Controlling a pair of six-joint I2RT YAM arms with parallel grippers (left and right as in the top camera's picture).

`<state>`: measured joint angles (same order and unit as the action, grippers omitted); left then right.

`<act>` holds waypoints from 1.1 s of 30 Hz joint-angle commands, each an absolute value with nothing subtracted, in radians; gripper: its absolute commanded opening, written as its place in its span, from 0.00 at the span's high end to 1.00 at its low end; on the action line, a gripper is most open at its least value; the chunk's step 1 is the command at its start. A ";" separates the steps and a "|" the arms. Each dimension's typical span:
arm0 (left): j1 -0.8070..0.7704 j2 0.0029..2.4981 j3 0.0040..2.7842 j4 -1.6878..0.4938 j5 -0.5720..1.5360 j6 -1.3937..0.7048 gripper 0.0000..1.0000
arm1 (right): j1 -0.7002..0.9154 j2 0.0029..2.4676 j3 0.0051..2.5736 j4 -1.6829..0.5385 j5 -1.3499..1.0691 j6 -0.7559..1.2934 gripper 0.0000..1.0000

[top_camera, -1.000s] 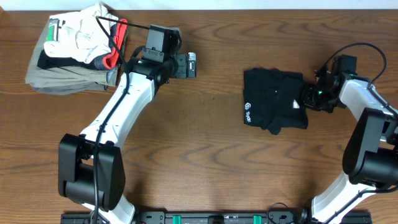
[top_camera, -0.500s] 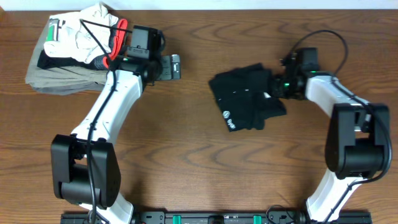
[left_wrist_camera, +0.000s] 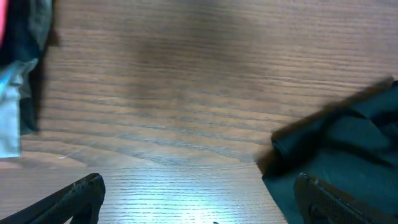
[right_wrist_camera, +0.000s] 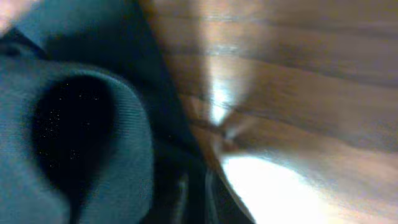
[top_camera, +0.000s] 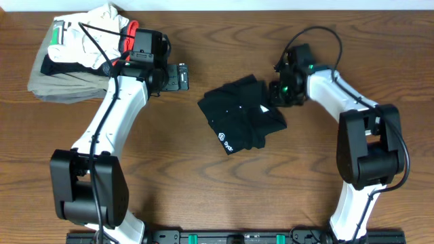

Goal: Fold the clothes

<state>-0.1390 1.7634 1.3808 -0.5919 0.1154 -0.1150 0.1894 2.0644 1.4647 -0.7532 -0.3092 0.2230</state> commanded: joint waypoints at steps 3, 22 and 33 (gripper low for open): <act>-0.079 1.658 1.401 -0.599 0.104 -0.118 0.02 | 0.151 2.020 1.730 -0.978 -0.322 0.079 0.64; 0.137 1.438 1.401 -0.696 0.119 -0.264 0.02 | 0.484 2.002 1.661 -1.270 -0.232 -0.209 0.66; 0.139 1.438 1.401 -0.703 0.119 -0.264 0.02 | 0.577 2.002 1.587 -1.326 -0.232 -0.226 0.85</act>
